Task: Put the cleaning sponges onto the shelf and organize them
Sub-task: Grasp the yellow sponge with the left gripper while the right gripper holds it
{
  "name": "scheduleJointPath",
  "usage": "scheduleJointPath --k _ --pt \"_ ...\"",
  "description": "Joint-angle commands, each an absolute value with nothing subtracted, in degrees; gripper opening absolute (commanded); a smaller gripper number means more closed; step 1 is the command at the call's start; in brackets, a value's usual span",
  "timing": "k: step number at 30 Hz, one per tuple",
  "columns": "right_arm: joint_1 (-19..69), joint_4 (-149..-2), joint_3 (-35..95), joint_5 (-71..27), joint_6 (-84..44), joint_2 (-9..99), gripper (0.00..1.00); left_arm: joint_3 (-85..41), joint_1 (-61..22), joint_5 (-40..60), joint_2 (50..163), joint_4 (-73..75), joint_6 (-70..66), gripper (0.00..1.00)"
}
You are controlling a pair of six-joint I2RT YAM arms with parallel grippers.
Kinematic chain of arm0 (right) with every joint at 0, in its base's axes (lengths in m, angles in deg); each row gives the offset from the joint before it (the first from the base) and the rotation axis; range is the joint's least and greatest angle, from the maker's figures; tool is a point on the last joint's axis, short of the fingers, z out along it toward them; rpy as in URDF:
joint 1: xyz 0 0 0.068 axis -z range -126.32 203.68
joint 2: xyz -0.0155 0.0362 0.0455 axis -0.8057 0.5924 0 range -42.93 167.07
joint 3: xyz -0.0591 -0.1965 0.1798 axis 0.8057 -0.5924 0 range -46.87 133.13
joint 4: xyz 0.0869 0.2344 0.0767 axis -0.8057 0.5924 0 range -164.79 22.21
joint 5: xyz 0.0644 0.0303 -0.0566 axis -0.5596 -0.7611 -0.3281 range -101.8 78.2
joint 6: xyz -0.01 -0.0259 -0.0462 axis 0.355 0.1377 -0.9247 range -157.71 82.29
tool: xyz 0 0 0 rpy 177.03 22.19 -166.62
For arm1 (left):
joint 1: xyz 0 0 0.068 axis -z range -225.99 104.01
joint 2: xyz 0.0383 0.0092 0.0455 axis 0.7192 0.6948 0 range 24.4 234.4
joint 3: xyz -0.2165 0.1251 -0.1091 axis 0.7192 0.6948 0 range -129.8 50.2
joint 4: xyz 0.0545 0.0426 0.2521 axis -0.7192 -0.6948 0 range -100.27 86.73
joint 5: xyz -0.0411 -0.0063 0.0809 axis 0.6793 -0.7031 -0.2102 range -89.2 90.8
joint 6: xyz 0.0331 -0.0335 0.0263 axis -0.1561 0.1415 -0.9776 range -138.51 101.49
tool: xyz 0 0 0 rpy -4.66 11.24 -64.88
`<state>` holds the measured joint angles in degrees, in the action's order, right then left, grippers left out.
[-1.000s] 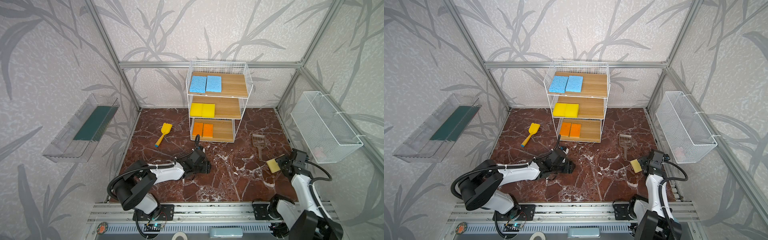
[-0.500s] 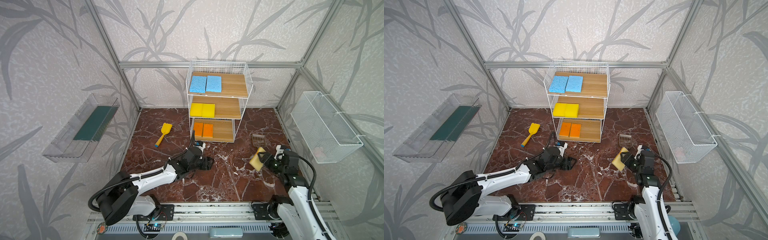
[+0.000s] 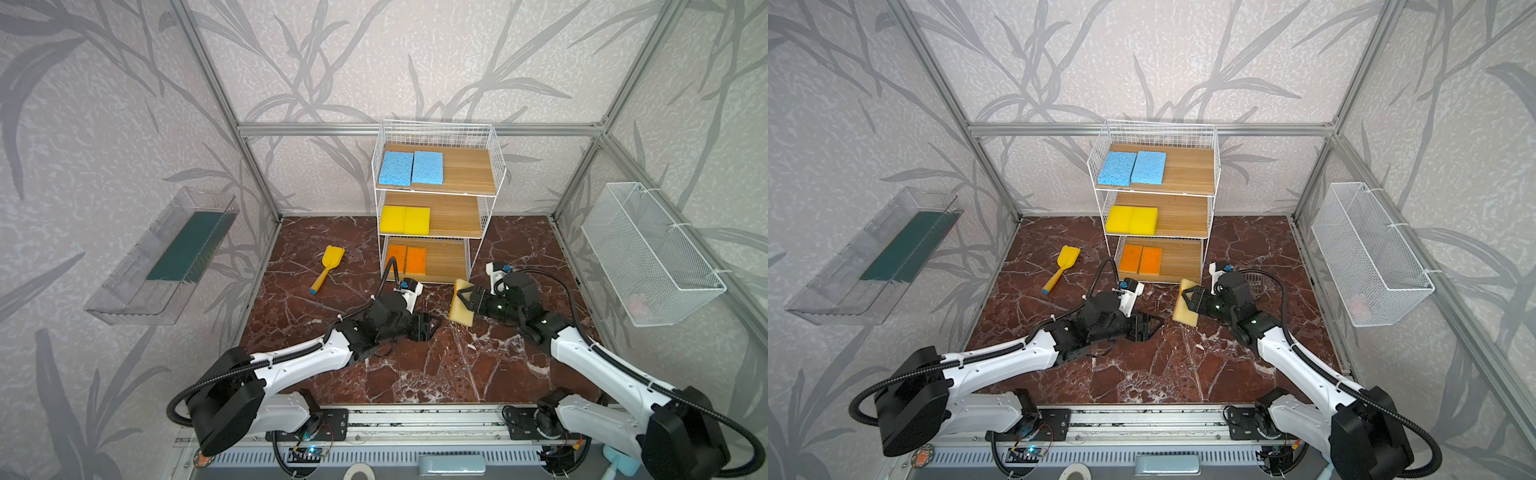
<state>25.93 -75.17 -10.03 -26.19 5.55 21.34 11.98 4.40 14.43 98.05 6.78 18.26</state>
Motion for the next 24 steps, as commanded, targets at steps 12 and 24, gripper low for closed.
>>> scheduleJointPath --k 12,24 --pt "20.7 -80.7 -6.4 -25.1 5.9 26.8 0.56 7.0 5.0 11.0 103.9 9.0 16.1 0.57" --pt "20.4 -83.3 -9.7 -25.9 6.9 27.6 0.65 4.9 4.8 6.4 106.7 4.9 16.7 0.13"
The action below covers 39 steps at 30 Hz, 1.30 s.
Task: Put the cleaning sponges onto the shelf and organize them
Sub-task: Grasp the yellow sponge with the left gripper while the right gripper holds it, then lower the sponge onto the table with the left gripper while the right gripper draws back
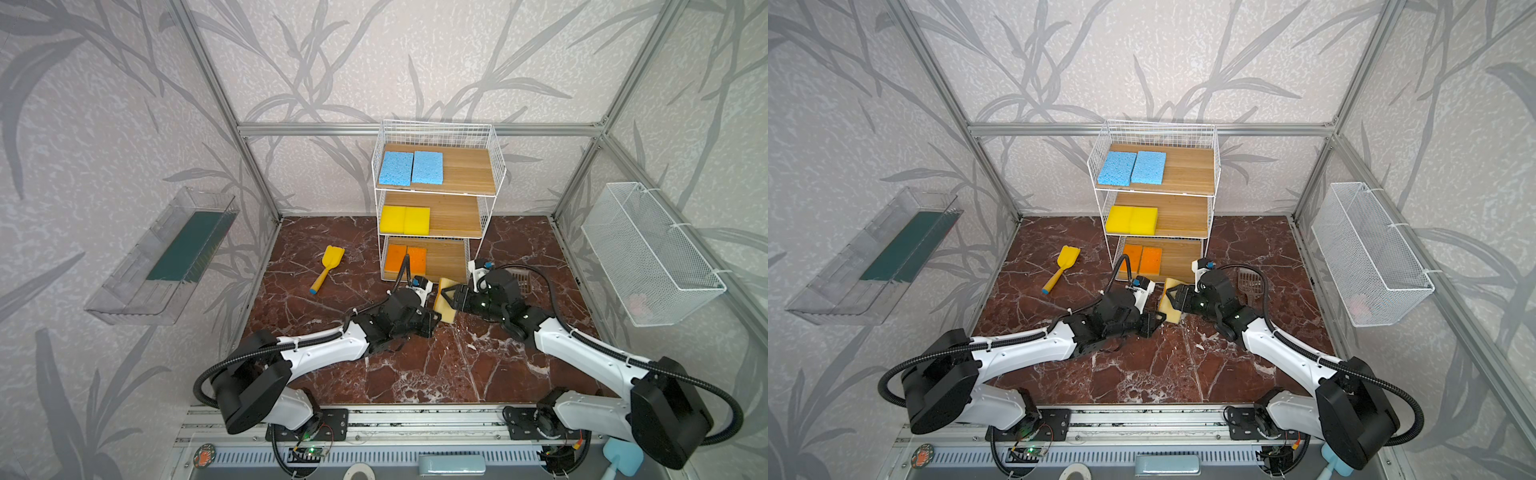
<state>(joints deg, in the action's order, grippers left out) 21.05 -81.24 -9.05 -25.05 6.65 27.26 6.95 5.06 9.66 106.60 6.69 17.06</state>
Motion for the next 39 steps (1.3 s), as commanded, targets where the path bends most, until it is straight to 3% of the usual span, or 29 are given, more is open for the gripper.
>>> scheduleJointPath --k 1,8,20,24,31,39 --pt "20.5 -83.4 -9.8 -25.3 7.0 27.8 0.69 5.2 4.8 5.8 106.5 4.2 16.6 0.13" --pt "24.3 -81.7 -11.2 -27.7 6.2 24.6 0.85 10.4 4.7 -1.0 104.2 -1.5 16.7 0.12" --pt "31.9 -82.4 -16.8 -34.3 5.4 23.6 0.87 10.4 6.0 -14.9 100.5 -19.4 16.2 0.15" --pt "32.5 -81.8 -16.6 -35.7 4.7 25.1 0.87 7.4 8.3 -15.1 104.2 -19.5 16.4 0.24" --pt "34.1 -80.8 -16.3 -37.9 4.1 27.3 0.87 -3.2 15.0 -13.7 113.9 -20.9 15.6 0.5" --pt "35.7 -78.7 -16.2 -39.7 2.4 28.5 0.87 -9.9 18.7 -9.8 121.0 -18.6 16.6 0.55"
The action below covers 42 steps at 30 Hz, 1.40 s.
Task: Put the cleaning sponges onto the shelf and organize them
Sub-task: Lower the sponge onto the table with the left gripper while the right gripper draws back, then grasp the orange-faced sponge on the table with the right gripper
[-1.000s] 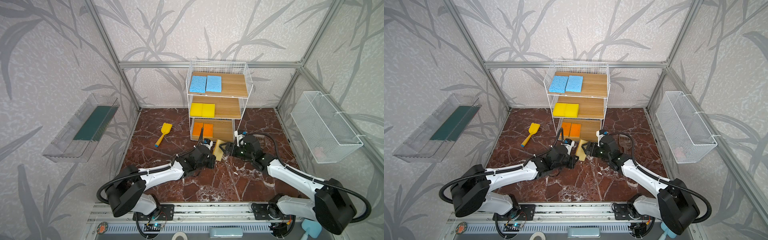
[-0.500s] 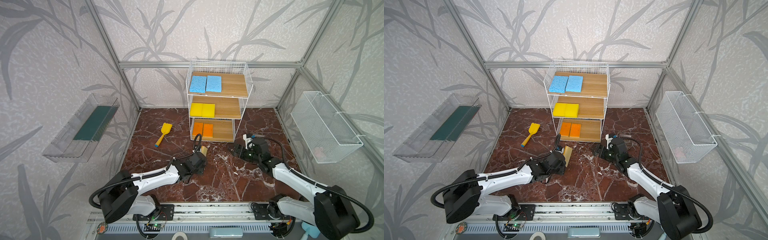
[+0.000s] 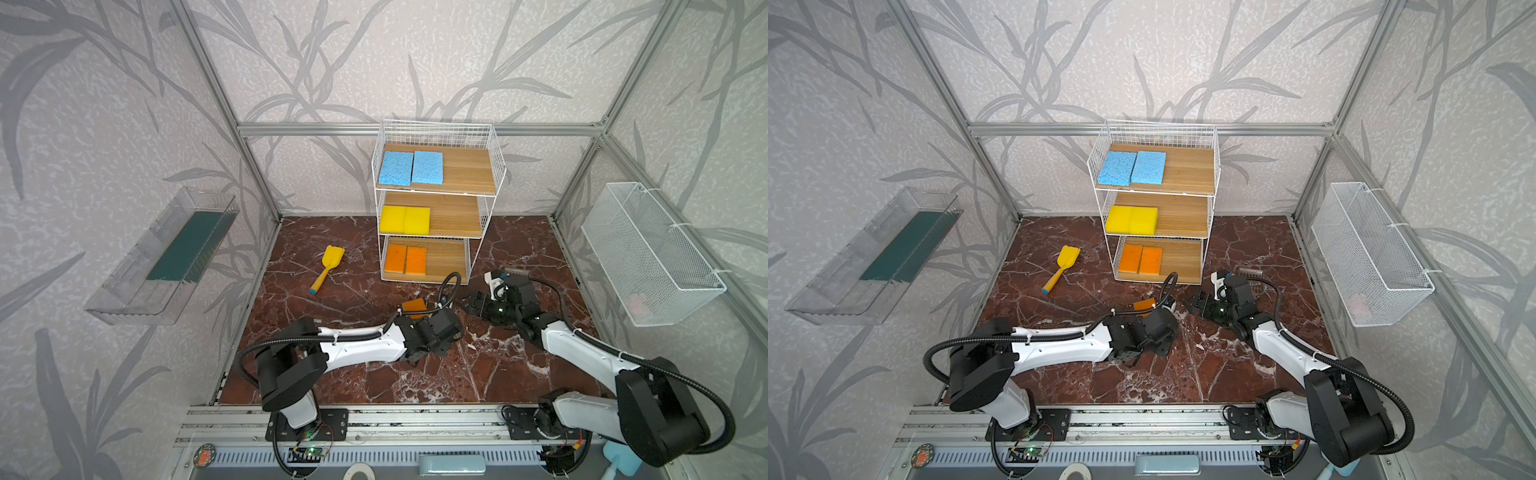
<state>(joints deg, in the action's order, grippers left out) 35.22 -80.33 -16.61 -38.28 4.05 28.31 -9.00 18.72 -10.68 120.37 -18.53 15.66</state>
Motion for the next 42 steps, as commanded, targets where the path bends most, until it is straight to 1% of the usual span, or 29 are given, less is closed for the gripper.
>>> scheduleJointPath --k 1,4,5,9,10,14,15,17,19,23,29,35,40,42 --pt "35.8 -77.9 -16.0 -39.5 1.7 28.4 0.87 -9.6 18.7 -9.6 120.7 -18.2 16.8 0.55" --pt "35.7 -74.3 -14.7 -39.3 -0.9 28.7 0.86 -8.9 18.6 -11.2 119.3 -18.5 17.2 0.58" --pt "35.6 -73.3 -14.4 -39.5 -3.2 29.0 0.86 -8.8 18.6 -13.2 118.7 -19.9 18.8 0.6" --pt "33.3 -71.0 -13.5 -39.0 -6.6 29.5 0.86 -6.3 17.5 -15.7 115.5 -20.8 18.9 0.7" --pt "32.3 -70.7 -13.3 -38.6 -7.1 29.8 0.84 -5.2 17.0 -15.9 114.5 -20.8 18.9 0.71" --pt "29.0 -70.2 -11.9 -38.8 -7.5 32.5 0.69 0.5 13.6 -15.8 108.8 -20.1 20.4 0.77" --pt "28.2 -70.5 -11.6 -39.0 -7.4 33.3 0.67 2.2 12.6 -15.5 107.6 -19.7 20.9 0.77" --pt "26.7 -71.9 -11.1 -39.8 -6.8 35.4 0.59 6.6 10.2 -15.1 103.8 -17.8 22.1 0.77" --pt "25.1 -73.5 -10.4 -40.7 -6.1 37.5 0.54 10.7 7.6 -13.8 99.6 -16.3 23.3 0.77" --pt "21.9 -75.2 -8.2 -41.5 -5.7 42.1 0.51 16.8 3.3 -12.6 92.7 -16.1 24.5 0.77" --pt "20.9 -78.1 -5.8 -44.2 -4.0 48.4 0.39 21.4 1.1 -12.2 88.0 -16.5 25.6 0.77" --pt "19.6 -78.1 -3.8 -45.1 -4.0 52.5 0.35 23.3 0.3 -11.6 87.6 -15.7 26.0 0.77" --pt "19.0 -79.2 -3.6 -45.1 -3.7 54.5 0.34 23.3 -0.2 -10.9 88.4 -14.9 25.6 0.77" --pt "18.8 -79.2 -3.5 -45.2 -3.7 55.7 0.31 23.2 -0.4 -10.6 88.8 -14.6 25.5 0.77"
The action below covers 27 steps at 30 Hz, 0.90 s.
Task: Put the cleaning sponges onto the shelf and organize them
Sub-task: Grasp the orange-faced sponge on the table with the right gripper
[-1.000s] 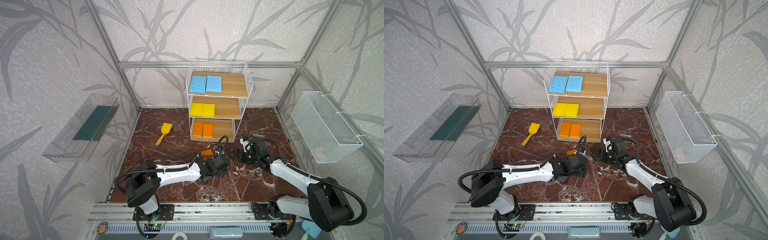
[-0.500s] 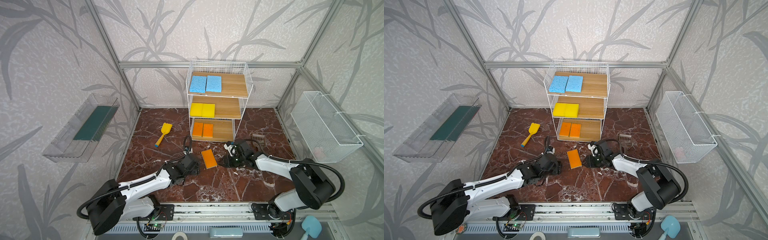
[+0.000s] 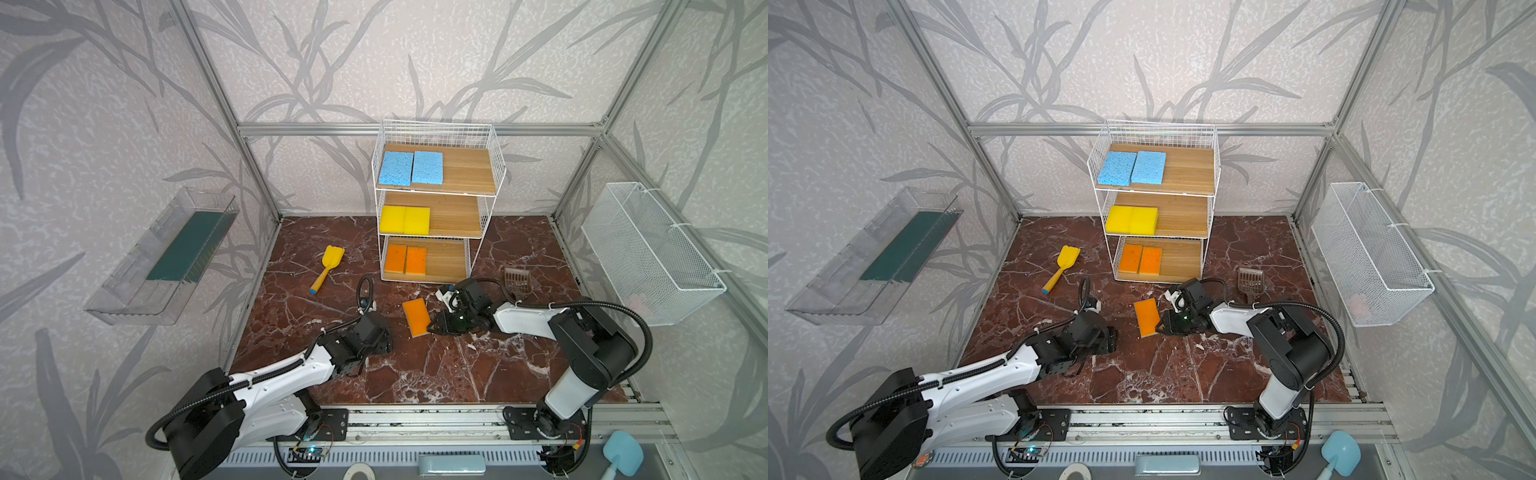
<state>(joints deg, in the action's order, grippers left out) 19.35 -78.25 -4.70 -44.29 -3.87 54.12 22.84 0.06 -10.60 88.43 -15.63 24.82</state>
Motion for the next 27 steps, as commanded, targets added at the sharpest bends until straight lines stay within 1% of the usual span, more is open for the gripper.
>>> scheduleJointPath --k 1,6,8,10,12,17,22,27 --pt "18.9 -79.3 -3.5 -45.3 -3.7 56.3 0.3 23.2 -0.4 -10.5 89.1 -14.4 25.5 0.77" --pt "18.9 -79.2 -3.6 -44.2 -3.7 56.1 0.23 23.3 -0.5 -10.2 89.7 -14.0 25.5 0.77" --pt "18.8 -79.3 -3.8 -43.6 -3.7 55.7 0.18 23.3 -0.5 -10.1 89.7 -13.9 25.6 0.76" --pt "18.9 -79.0 -4.1 -42.4 -3.8 55.2 0.16 23.5 -0.5 -10.1 89.6 -13.9 25.8 0.76" --pt "18.8 -78.7 -4.7 -40.6 -4.1 53.0 0.11 23.5 -0.5 -10.1 89.5 -13.9 25.8 0.76" --pt "18.8 -79.4 -7.7 -35.6 -4.6 47.1 0.04 23.5 -0.6 -10.0 89.7 -13.8 25.7 0.76" --pt "18.9 -82.3 -11.5 -30.3 -3.2 41.1 0.01 23.3 -0.7 -9.6 90.4 -13.3 25.6 0.76" --pt "18.9 -88.4 -14.5 -26.9 -1.6 38.3 0.01 23.4 -0.7 -9.2 90.8 -12.7 25.6 0.76"
